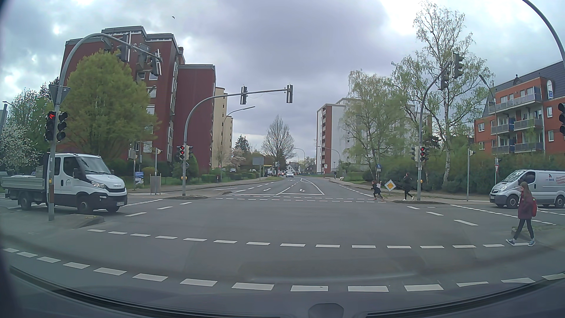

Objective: Follow the waypoints while adhering to traffic rules and regulations

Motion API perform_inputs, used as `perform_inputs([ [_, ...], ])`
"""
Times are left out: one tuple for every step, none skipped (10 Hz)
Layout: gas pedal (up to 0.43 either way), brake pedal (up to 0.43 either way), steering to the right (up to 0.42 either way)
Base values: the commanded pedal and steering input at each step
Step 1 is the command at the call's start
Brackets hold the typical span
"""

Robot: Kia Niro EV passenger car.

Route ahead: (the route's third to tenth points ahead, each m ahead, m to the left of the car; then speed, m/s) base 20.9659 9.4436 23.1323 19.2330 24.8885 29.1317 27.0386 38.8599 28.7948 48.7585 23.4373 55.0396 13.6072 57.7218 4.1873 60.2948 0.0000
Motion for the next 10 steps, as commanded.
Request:
perform_inputs([
  [0.000,0.293,-0.010],
  [0.000,0.293,-0.010],
  [0.000,0.293,-0.010],
  [0.000,0.287,-0.010],
  [0.000,0.293,-0.010],
  [0.000,0.293,-0.010],
  [0.000,0.287,-0.010],
  [0.000,0.293,-0.010],
  [0.000,0.293,-0.010],
  [0.000,0.287,-0.010],
])
